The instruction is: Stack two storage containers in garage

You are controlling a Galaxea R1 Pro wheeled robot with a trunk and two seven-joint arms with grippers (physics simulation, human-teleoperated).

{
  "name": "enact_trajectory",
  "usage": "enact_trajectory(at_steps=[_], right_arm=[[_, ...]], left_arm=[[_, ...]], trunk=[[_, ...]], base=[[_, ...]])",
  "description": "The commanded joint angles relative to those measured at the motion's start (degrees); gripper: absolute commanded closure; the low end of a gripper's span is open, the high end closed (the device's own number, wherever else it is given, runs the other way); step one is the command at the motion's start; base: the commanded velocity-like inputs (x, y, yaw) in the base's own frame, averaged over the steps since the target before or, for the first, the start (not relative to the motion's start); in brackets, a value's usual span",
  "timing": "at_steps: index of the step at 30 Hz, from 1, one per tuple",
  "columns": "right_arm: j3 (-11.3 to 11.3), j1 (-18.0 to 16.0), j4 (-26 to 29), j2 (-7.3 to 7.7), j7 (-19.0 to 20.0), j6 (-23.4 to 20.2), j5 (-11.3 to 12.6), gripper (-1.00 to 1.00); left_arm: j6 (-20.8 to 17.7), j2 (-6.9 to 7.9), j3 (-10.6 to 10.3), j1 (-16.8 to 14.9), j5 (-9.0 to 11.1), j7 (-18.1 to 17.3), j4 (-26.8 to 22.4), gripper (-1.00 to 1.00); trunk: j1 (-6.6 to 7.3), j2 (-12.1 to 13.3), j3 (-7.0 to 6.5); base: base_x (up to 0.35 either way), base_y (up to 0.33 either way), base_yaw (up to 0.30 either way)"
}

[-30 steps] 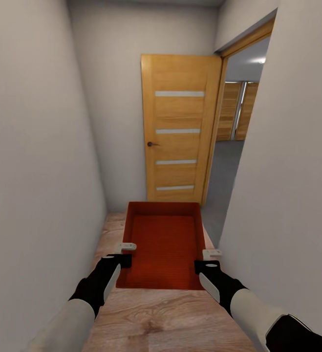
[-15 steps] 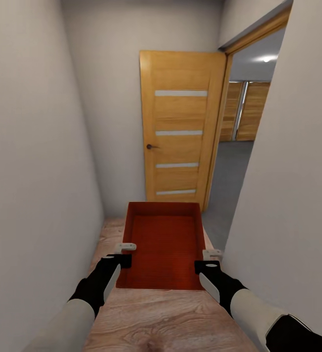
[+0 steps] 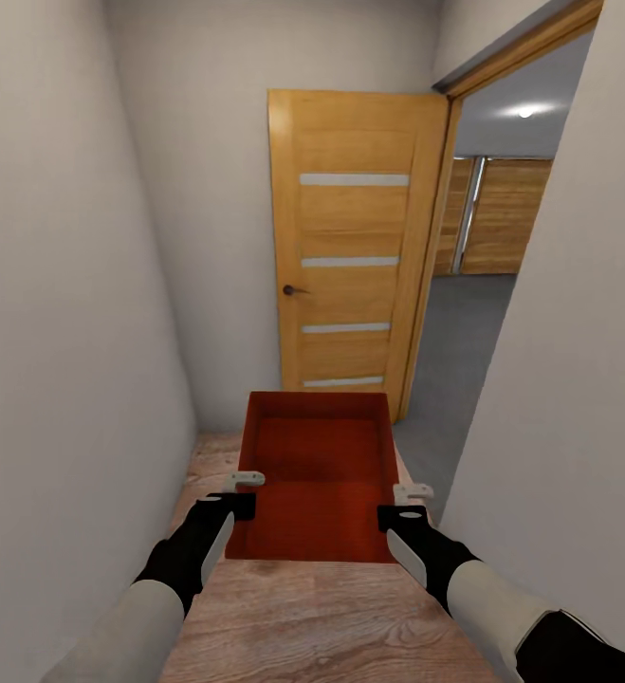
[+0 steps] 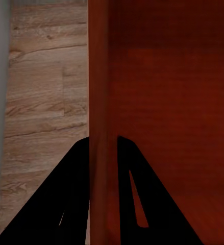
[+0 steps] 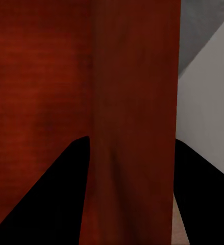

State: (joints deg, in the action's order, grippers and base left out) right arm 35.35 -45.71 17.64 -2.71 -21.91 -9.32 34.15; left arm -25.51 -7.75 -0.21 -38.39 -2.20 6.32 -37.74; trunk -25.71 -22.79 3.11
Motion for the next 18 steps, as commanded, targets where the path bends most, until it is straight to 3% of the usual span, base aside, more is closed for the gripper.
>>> enact_trajectory(at_steps=[1,18], right_arm=[[-0.72,-0.08,0.64,-0.01,-0.41,-0.43,-0.66,1.00],[-0.72,-0.08,0.64,-0.01,-0.41,-0.43,-0.66,1.00]], left_arm=[[-0.50,-0.10,0.12,0.02,-1.93,1.77,-0.06,1.00],[-0.50,-0.14,0.12,0.05,-1.93,1.77,-0.06,1.00]], trunk=[[-0.07,-0.13,0.13],[-0.07,-0.13,0.13]], base=[[0.322,0.000,0.000],[0.322,0.000,0.000]])
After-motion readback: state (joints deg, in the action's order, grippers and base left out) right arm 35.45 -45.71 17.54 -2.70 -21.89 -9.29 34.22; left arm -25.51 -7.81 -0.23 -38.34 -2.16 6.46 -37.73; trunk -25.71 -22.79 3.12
